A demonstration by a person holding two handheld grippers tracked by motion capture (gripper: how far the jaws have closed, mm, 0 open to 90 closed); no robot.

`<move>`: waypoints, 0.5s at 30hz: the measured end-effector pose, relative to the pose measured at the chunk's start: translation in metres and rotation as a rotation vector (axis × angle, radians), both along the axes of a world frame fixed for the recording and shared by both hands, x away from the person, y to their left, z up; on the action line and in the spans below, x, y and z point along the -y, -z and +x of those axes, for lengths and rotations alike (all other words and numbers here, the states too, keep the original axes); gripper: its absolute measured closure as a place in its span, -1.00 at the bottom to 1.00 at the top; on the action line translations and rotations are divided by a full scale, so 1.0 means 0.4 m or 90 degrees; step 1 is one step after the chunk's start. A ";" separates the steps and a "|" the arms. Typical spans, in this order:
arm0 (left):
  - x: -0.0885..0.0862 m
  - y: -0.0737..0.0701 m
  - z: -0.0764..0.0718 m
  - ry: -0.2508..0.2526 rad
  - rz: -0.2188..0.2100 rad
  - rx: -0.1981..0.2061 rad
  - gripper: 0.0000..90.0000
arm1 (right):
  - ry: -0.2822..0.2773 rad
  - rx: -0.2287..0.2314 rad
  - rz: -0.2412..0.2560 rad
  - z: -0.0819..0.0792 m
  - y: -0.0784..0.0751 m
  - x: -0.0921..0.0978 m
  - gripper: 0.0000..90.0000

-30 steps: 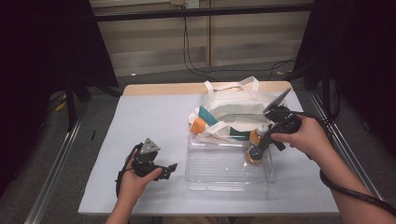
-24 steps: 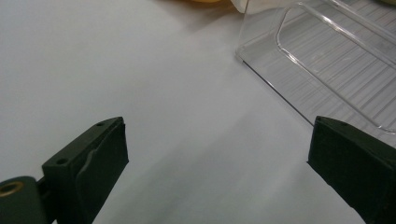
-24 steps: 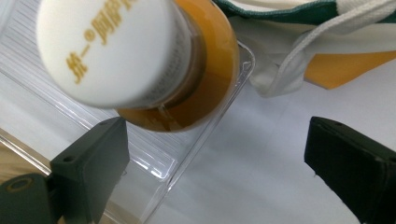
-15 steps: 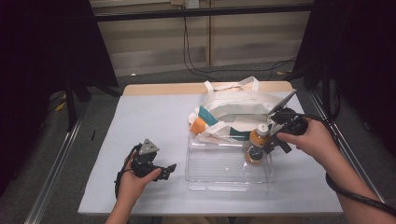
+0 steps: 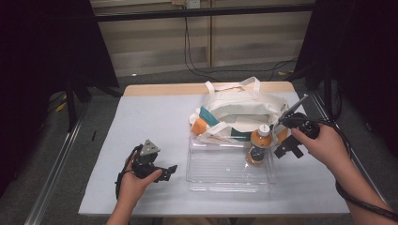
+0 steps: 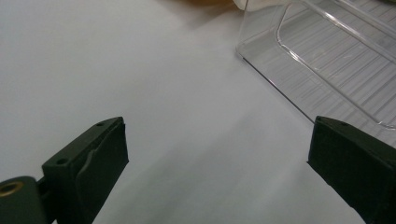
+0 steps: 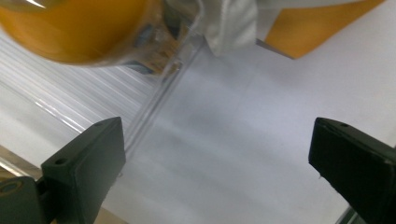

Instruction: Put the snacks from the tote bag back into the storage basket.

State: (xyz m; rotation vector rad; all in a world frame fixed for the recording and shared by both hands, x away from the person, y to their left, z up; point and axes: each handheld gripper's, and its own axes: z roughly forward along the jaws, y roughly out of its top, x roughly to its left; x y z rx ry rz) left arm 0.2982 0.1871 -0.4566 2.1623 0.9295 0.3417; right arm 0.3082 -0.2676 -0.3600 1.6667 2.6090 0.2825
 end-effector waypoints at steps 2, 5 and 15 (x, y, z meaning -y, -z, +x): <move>0.000 0.000 0.000 -0.002 0.000 0.001 -0.90 | 0.005 -0.001 0.001 -0.001 0.005 0.009 -0.91; 0.001 0.001 -0.001 -0.004 -0.005 -0.004 -0.90 | 0.006 0.000 -0.001 -0.004 0.010 0.017 -0.91; -0.002 0.001 0.000 0.001 0.000 -0.002 -0.90 | 0.007 -0.004 0.003 -0.015 0.033 0.030 -0.91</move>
